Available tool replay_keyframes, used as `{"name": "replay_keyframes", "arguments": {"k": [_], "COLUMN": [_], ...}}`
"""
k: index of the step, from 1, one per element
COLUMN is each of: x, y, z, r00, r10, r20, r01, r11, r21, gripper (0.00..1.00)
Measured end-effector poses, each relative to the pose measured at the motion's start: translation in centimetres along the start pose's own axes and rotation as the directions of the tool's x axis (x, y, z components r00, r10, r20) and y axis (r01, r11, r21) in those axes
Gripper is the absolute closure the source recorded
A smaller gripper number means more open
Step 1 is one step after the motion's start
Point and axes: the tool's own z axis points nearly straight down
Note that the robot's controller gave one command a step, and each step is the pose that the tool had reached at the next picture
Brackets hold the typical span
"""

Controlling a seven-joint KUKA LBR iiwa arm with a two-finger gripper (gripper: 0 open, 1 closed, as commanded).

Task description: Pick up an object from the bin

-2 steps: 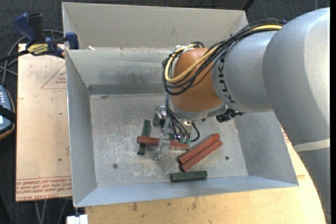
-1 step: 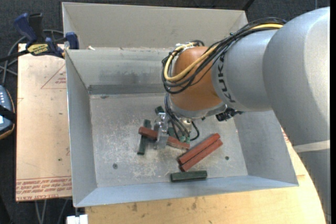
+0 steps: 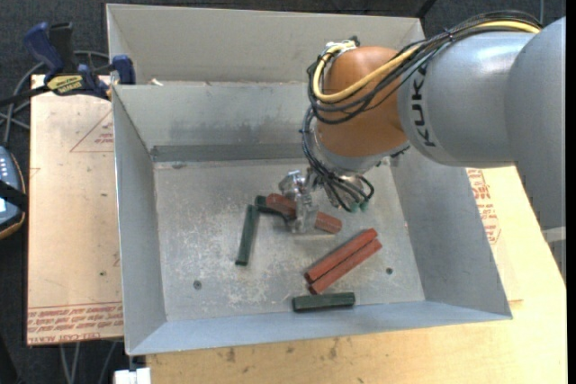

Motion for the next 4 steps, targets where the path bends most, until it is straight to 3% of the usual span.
{"name": "replay_keyframes", "arguments": {"k": [1, 2, 3, 4], "x": [1.1, -0.6, -0.4, 0.9], "y": [-0.4, 0.3, 0.3, 0.2], "z": [0.0, -11.9, -11.4, 2.0], "r00": [1.000, 0.999, 0.999, 0.970], "r10": [-0.016, 0.036, 0.039, 0.244], "r20": [-0.005, 0.007, -0.002, -0.010], "r01": [0.016, -0.036, -0.039, -0.244], "r11": [1.000, 0.999, 0.999, 0.970], "r21": [-0.003, -0.001, -0.003, -0.001], "gripper": [1.00, 1.00, 0.00, 0.00]}}
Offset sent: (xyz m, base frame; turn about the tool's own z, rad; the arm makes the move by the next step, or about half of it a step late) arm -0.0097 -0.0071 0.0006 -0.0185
